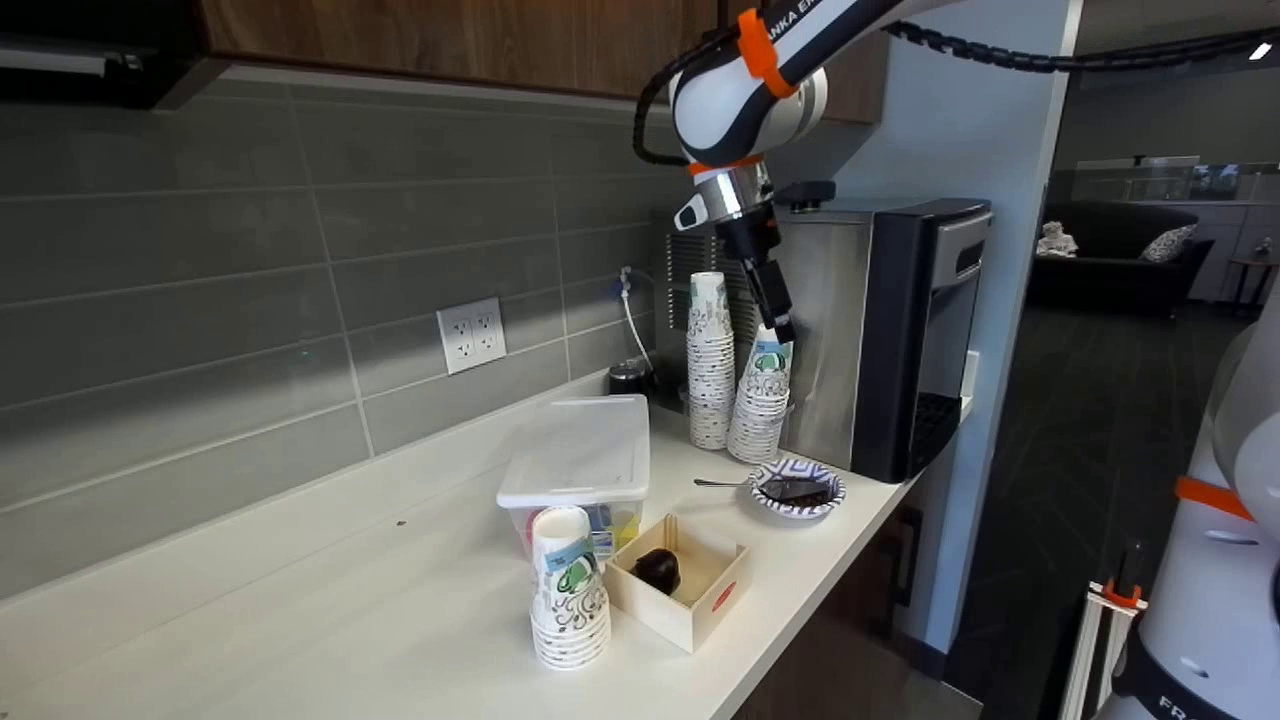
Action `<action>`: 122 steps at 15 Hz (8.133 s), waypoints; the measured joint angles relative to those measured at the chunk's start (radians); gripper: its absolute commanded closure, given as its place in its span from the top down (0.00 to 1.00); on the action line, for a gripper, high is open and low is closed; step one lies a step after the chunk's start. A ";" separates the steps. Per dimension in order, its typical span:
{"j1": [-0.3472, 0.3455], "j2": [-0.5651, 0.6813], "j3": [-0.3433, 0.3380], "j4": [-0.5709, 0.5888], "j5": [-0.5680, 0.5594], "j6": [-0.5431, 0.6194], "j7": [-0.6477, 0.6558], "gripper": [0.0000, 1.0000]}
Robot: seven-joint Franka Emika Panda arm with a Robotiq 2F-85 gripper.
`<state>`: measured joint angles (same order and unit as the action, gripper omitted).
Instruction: Use the silver spatula to stir the contents of the white plate on the right
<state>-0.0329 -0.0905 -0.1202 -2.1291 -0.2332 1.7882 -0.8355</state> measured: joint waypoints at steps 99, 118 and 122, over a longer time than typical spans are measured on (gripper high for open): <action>-0.188 0.488 0.128 0.086 0.235 0.025 -1.123 0.01; -0.146 0.521 0.132 0.084 0.205 0.288 -1.127 0.01; -0.151 0.535 0.131 0.085 0.205 0.253 -1.202 0.01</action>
<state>-0.1843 0.4446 0.0111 -2.0443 -0.0277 2.0416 -2.0372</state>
